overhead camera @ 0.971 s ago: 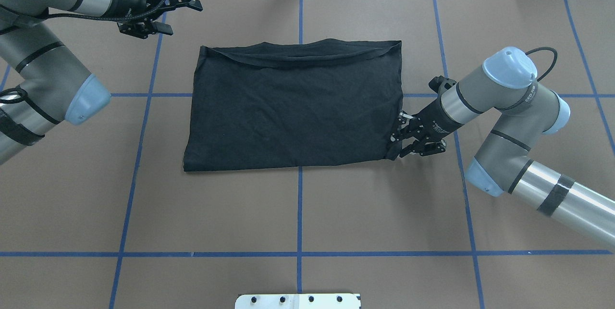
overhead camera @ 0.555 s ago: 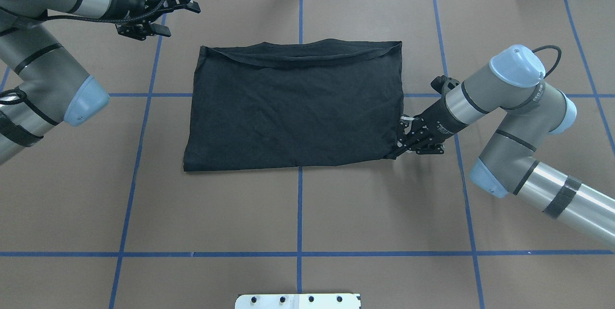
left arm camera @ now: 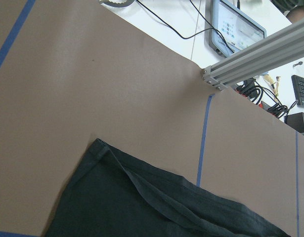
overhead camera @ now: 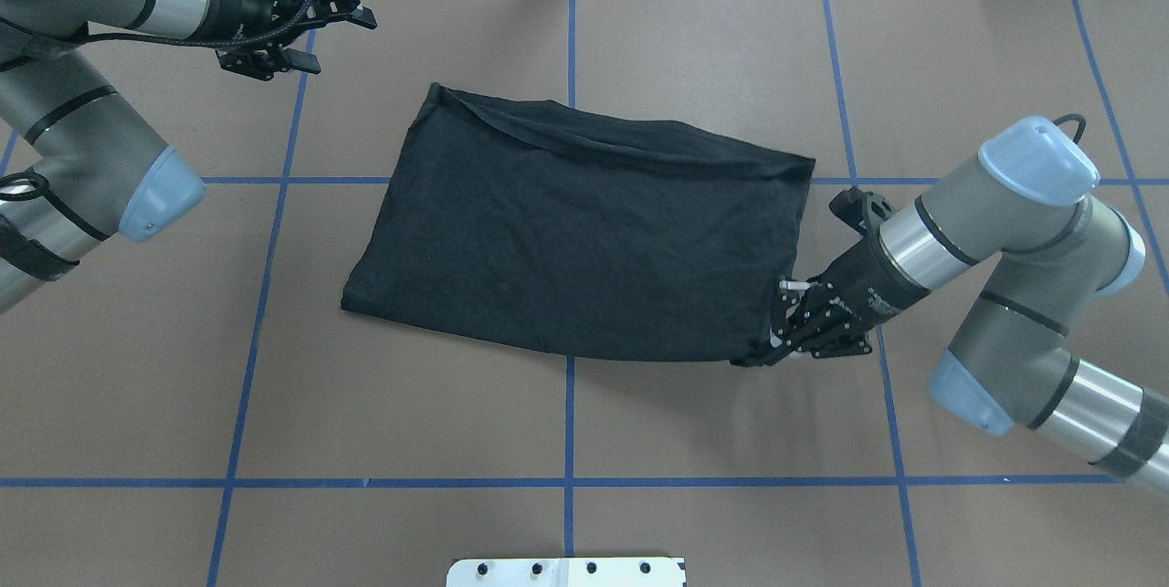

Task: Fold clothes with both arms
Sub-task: 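Drag the grasped edge with the right gripper toward the robot, rotating the shirt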

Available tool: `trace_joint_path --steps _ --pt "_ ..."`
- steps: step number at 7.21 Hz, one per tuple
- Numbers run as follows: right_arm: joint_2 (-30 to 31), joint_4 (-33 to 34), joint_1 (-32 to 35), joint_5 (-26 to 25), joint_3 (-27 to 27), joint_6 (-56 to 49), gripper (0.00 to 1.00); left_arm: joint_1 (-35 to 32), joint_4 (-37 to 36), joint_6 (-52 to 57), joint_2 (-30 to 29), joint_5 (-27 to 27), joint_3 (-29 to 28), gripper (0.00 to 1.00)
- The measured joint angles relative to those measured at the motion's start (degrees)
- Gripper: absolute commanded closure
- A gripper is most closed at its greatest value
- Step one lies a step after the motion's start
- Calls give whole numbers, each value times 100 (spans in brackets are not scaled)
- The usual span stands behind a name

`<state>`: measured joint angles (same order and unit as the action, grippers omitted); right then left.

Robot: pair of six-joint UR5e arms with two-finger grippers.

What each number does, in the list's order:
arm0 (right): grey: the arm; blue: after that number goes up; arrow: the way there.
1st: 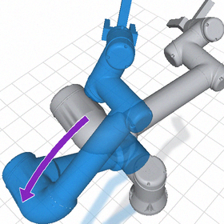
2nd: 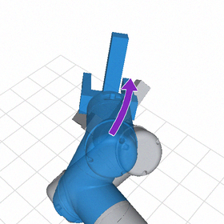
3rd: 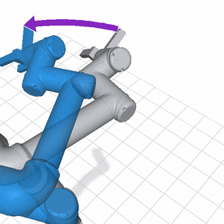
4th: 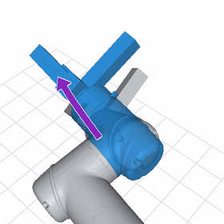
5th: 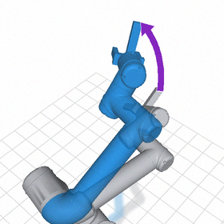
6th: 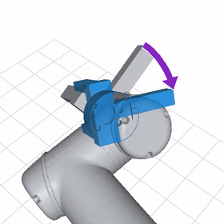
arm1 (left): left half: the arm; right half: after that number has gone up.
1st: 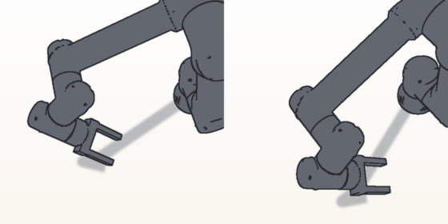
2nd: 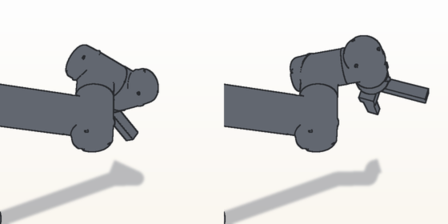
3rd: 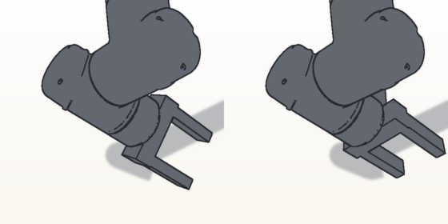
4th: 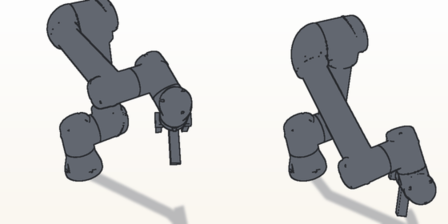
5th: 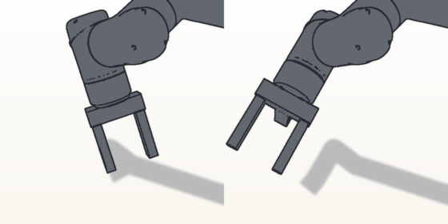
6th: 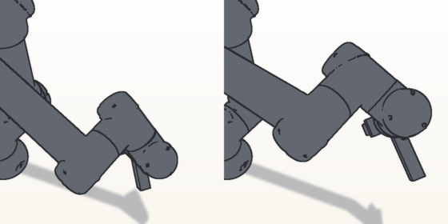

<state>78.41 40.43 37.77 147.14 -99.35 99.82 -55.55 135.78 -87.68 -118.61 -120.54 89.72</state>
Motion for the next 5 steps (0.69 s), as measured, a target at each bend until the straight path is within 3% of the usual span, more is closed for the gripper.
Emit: trace_joint_path --steps 3,4,5 --pt "-582 5 -1584 -282 -349 899 100 0 1 -16 10 -4 15 0" --pt "-883 25 -2003 -551 -359 1193 92 0 1 -13 17 -5 4 0" --pt "-1040 55 -2176 -661 -364 1327 2 2 9 1 59 -7 -14 0"
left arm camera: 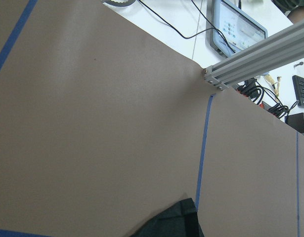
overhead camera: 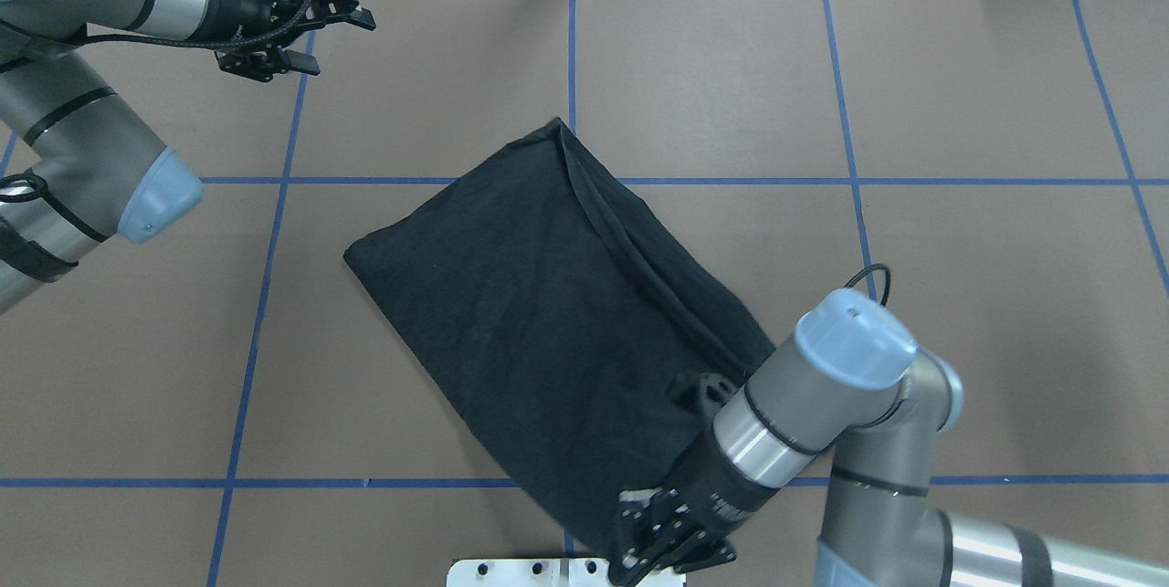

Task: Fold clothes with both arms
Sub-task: 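Drag the grasped edge with the right gripper toward the robot, rotating the shirt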

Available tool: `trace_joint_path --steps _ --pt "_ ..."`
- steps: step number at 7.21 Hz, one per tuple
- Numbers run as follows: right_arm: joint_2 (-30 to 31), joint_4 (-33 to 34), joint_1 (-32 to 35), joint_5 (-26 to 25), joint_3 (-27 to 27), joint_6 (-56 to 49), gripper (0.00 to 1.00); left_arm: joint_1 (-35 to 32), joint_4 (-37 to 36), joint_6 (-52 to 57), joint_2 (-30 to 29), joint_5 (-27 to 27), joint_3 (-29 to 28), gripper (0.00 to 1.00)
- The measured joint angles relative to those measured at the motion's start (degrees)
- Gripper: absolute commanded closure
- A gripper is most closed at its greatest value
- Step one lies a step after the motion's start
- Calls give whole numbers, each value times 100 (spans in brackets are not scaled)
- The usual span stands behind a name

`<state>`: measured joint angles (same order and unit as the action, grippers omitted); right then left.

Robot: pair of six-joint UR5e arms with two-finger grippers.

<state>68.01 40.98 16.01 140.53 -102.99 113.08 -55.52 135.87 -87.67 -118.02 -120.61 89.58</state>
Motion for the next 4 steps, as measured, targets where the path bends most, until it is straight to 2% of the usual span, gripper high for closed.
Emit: trace_joint_path --steps 2,4 --pt "-67 18 206 203 -8 64 0 5 23 19 103 -5 -14 0" --pt "-63 1 664 685 -31 63 0 6 27 22 118 -21 4 0"
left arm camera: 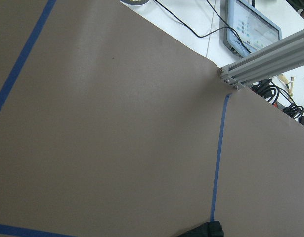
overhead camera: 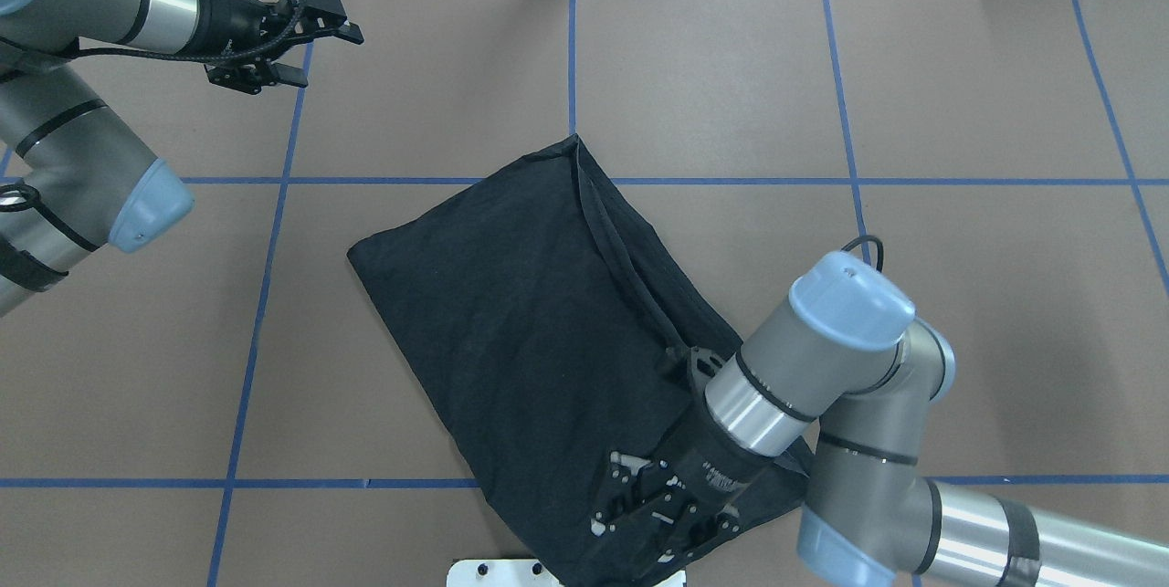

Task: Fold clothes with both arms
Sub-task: 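Drag the grasped edge with the right gripper toward the robot, rotating the shirt, then pull the far corner with the left gripper while the right gripper withdraws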

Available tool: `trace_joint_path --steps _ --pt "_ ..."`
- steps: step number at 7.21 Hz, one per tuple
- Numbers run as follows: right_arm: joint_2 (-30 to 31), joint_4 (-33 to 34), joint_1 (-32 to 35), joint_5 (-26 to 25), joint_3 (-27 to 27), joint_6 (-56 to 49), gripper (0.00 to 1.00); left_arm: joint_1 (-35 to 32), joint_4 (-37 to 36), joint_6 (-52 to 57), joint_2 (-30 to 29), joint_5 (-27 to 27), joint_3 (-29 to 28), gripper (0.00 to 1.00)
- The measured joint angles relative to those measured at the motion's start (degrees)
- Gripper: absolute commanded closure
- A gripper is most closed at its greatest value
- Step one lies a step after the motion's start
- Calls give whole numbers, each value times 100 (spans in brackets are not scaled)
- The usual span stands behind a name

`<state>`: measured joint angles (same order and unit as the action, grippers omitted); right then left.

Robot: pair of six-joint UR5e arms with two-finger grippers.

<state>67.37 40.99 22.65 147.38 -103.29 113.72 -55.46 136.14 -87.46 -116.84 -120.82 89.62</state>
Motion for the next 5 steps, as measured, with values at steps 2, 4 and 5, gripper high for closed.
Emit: trace_joint_path --steps 2,4,5 --pt "37 -3 759 353 62 -27 0 114 -2 -5 23 -15 82 0" --pt "107 -2 1754 383 317 -253 0 611 13 -16 212 151 245 0" --pt "112 2 2167 359 490 -502 0 921 14 -24 337 386 272 0"
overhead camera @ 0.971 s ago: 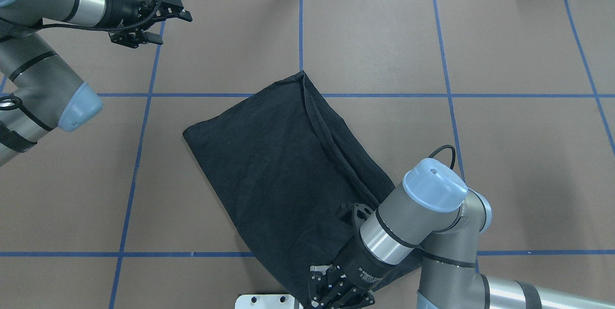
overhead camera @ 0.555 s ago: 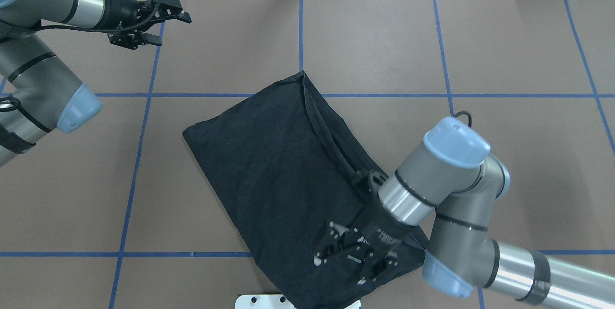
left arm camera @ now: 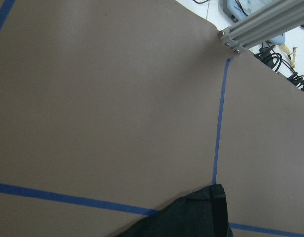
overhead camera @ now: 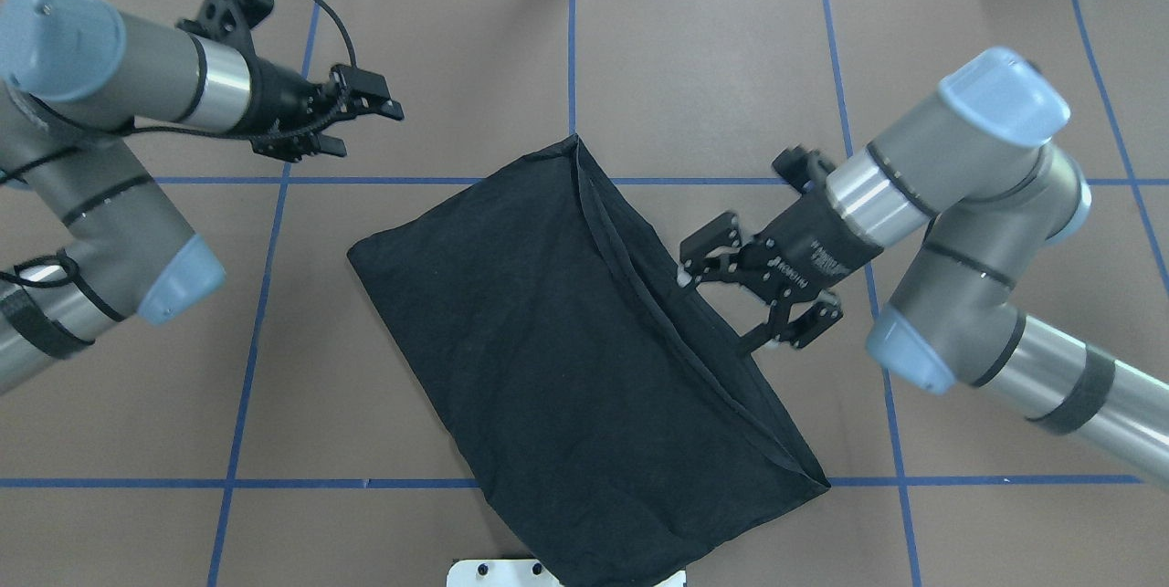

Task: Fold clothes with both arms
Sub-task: 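Pull the far corner with the left gripper while the right gripper withdraws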

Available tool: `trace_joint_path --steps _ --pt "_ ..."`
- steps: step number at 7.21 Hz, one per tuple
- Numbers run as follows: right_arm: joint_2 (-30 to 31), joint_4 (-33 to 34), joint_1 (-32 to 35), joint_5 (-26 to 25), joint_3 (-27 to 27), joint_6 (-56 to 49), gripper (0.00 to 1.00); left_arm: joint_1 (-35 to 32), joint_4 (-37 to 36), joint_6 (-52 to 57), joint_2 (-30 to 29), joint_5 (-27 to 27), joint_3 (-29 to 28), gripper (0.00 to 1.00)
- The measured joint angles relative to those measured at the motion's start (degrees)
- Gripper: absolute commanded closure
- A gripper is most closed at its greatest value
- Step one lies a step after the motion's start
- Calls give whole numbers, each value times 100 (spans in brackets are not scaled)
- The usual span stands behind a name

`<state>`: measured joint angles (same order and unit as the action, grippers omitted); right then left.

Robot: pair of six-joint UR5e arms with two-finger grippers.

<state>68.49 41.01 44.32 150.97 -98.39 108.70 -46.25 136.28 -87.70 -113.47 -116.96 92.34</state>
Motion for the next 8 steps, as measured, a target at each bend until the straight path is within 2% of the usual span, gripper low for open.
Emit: trace_joint_path --steps 3,6,7,8 --pt "-17 19 625 -161 482 -846 0 642 -32 -18 412 685 -34 1" --pt "-20 29 687 -348 594 -962 0 750 -55 -4 618 822 -145 3" --pt "-25 29 687 -362 615 -969 0 864 -59 -2 625 939 -217 9" --pt "-32 30 693 -370 635 -972 0 981 -63 -6 623 1038 -263 22"
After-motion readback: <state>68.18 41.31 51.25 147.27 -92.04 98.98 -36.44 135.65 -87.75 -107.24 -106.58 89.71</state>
